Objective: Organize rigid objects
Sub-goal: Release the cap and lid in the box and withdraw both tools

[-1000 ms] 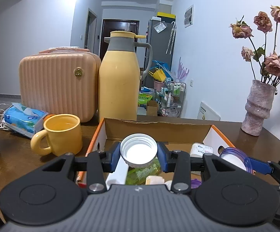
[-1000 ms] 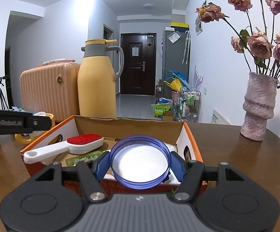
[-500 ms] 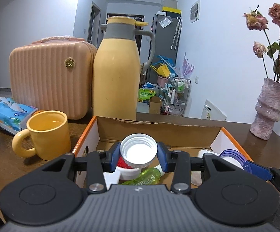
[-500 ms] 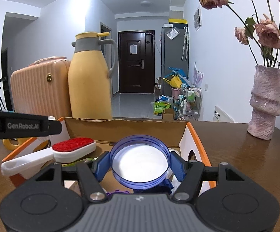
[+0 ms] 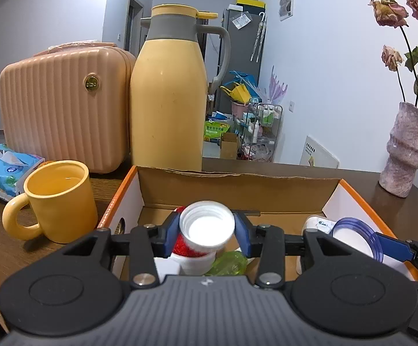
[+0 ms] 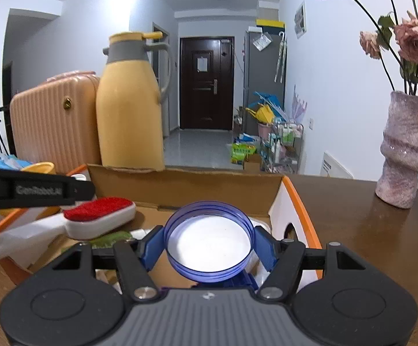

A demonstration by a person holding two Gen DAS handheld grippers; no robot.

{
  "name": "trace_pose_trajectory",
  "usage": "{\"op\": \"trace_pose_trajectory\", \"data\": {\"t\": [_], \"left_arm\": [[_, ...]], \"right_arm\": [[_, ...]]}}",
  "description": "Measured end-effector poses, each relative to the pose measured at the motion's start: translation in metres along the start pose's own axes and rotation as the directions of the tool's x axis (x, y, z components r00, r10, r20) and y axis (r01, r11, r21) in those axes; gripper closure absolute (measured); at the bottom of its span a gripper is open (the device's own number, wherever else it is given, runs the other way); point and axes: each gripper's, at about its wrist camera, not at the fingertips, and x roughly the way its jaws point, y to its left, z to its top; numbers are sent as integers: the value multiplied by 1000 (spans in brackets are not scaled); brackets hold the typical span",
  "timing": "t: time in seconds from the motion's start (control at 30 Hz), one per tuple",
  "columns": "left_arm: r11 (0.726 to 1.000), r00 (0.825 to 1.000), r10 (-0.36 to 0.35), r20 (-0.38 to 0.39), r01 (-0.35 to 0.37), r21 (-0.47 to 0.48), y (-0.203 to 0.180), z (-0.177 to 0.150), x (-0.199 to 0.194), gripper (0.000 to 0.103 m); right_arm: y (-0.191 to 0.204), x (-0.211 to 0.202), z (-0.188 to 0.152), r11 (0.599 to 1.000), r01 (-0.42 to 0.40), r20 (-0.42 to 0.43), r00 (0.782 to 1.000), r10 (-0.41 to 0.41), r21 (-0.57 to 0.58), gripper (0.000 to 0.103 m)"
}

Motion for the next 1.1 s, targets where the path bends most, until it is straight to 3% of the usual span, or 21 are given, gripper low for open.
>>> {"op": "trace_pose_trajectory", "data": {"t": [0.07,0.17,0.2,0.8,1.1], "left_arm": [[1000,1000,11,-1,-11,-11,2,-1,-1,20],[999,999,36,40,-36,-9,5,0,-8,0],[999,998,43,52,-42,-12,6,1,-11,0],[998,996,52,67,-51,-23,8,4,-17,0],[999,995,43,88,-42,-8,7,7,-40,0]], "right_arm": [[-2,3,-1,1000,6,-19,1000,-6,1,37],[-6,2,-1,1000,18,-23,1000,-17,15,9],[-7,0,-1,1000,24,-14,1000,-24,20,0],[-10,-8,3,998,55,15,998,-56,33,0],[-9,-25,7,998,59,33,998,-60,37,0]]}}
